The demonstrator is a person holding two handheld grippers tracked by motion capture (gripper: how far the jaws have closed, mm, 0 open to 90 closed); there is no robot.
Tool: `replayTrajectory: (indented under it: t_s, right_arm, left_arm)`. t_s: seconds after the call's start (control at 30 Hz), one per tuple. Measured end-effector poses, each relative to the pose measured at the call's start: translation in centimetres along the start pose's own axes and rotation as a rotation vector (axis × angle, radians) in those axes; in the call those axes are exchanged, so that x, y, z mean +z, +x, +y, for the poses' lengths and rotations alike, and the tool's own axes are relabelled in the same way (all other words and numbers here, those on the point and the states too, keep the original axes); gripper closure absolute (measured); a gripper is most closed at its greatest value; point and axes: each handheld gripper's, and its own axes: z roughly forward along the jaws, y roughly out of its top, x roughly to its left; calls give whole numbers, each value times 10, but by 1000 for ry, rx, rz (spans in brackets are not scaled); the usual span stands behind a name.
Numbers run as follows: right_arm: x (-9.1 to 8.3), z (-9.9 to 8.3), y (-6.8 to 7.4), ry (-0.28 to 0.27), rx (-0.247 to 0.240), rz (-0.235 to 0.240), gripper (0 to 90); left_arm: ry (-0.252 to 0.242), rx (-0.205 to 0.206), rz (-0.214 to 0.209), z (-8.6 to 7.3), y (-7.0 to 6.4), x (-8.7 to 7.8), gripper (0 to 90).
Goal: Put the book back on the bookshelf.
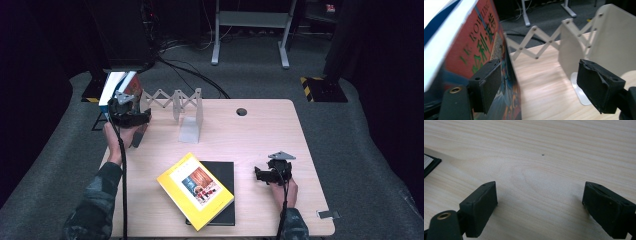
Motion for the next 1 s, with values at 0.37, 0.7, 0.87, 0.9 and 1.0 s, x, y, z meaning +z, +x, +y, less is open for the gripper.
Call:
replayTrajectory:
  t_s: [0.37, 0.7, 0.87, 0.9, 1.0]
  right_arm:
    - [0, 0, 0, 0, 0, -1, 119]
    - [0, 0, 0, 0, 0, -1, 119]
    - [0, 0, 0, 0, 0, -1, 119]
    - [0, 0, 0, 0, 0, -1, 119]
    - [0, 0, 0, 0, 0, -1, 119]
  left_arm:
    - [-7, -55, 39, -5, 18, 4, 194]
    - [8, -52, 13, -6, 10, 6, 159]
    - [13, -53, -7, -9, 7, 6, 153]
    - [24, -55, -19, -9, 7, 5, 149]
    - [13, -56, -40, -12, 1, 1, 129]
